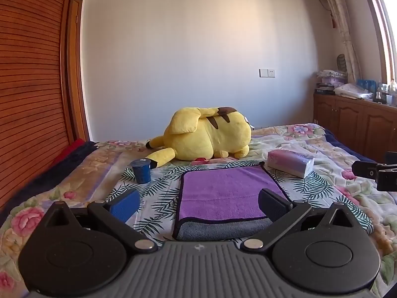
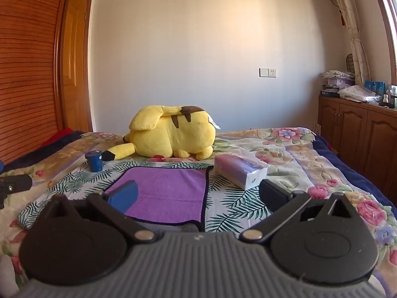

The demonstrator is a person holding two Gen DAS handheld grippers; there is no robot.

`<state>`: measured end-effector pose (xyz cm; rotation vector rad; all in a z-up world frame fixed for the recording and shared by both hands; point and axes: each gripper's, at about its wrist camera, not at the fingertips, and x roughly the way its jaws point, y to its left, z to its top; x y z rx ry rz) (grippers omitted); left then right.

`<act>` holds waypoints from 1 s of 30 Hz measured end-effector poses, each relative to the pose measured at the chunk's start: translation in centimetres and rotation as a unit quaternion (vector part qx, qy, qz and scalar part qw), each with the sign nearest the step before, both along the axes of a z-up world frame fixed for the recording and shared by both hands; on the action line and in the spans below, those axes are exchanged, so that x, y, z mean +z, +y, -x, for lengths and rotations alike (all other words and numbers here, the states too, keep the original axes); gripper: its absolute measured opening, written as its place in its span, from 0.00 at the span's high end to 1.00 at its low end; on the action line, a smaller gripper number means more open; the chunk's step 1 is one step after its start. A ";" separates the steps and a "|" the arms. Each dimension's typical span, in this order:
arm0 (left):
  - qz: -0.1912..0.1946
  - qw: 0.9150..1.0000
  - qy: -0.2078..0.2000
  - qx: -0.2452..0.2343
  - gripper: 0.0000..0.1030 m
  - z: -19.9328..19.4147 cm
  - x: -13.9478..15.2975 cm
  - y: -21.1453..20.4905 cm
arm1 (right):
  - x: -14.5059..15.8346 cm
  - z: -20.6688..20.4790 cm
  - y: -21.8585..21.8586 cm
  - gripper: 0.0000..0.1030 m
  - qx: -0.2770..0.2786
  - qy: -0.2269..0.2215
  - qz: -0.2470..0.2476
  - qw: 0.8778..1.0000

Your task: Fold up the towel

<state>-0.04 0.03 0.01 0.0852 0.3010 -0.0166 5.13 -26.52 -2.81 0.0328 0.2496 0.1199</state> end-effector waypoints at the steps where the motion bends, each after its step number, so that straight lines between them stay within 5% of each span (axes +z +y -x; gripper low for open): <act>1: 0.000 1.000 0.000 0.000 0.16 0.0 0.0 0.0 | 0.0 0.0 0.0 0.00 0.000 -0.001 0.001 1.000; 30: -0.001 1.000 0.000 0.002 0.16 0.0 0.2 0.2 | 0.0 0.0 0.0 0.00 0.000 -0.001 0.004 1.000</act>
